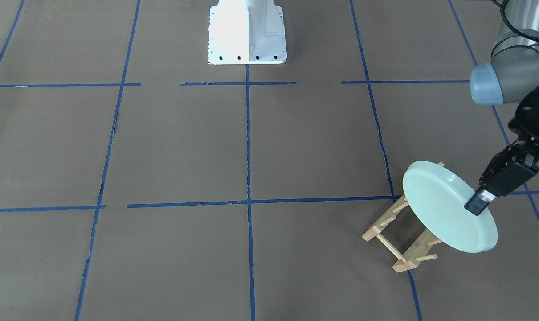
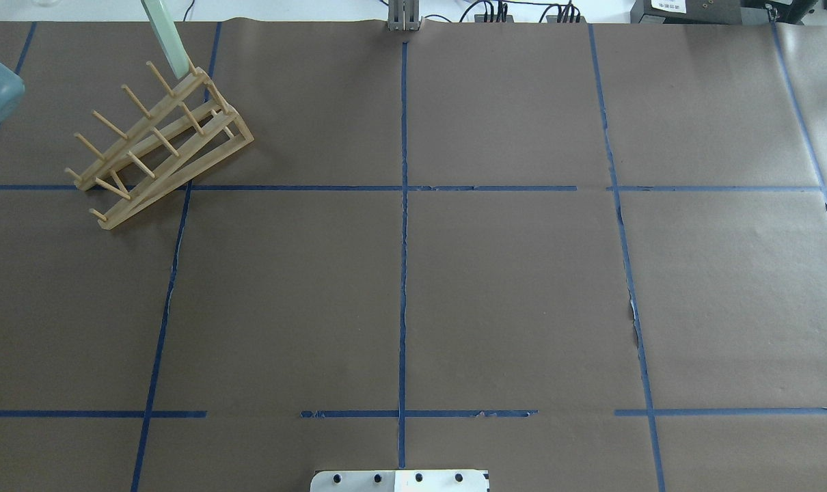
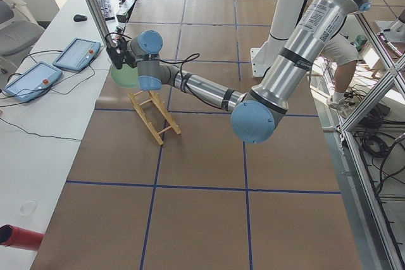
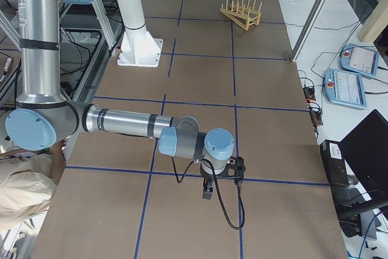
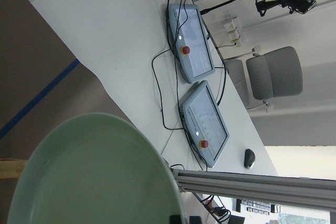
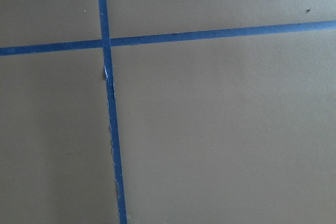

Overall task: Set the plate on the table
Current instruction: 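Close the left gripper on the plate rim and lift it upward, then pull the plate out of the rack toward the robot and tilt it flat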

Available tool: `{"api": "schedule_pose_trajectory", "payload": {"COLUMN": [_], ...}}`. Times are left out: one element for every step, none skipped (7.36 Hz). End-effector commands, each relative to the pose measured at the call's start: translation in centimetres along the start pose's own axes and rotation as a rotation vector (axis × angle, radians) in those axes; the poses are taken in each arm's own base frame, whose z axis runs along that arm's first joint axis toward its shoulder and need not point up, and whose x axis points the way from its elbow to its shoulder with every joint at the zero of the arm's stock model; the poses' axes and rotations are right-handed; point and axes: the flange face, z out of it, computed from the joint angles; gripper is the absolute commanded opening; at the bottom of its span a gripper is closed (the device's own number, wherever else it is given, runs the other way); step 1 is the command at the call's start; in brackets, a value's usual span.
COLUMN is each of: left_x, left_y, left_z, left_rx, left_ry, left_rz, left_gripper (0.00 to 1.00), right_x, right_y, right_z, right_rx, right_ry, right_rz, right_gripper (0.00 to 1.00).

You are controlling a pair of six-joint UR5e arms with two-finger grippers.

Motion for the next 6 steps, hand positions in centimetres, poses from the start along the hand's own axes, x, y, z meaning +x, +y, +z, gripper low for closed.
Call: {"api": "schedule_pose_trajectory", "payload": {"left_x": [3.4,4.0,4.5,5.0,3.7,0.6], "left_y": [3.5,6.5,10.4,13.8,18.1,22.3], "left_z": [-2.3,0.0,3.5,5.9,9.3,12.6], "left_rx": [0.028,0.015,-0.002,-0.02,0.002,0.008], "left_ry": [-0.092,-0.191,-0.306,-0.394,-0.501,-0.614], "left_rz": [-0.06,-0.094,-0.123,-0.102,-0.076,-0.05], "left_gripper": [0.0,0.0,0.0,0.0,0.0,0.0], "right_x": [0.0,0.0,0.0,0.0,0.0,0.0], "right_y": [0.0,0.0,0.0,0.0,0.0,0.0], "right_z": [0.0,0.0,0.0,0.0,0.0,0.0], "right_rx": [0.0,0.0,0.0,0.0,0.0,0.0], "right_ry": [0.0,0.0,0.0,0.0,0.0,0.0], "right_rz": [0.0,0.0,0.0,0.0,0.0,0.0], "right_gripper": [1.0,1.0,1.0,1.0,1.0,1.0]}}
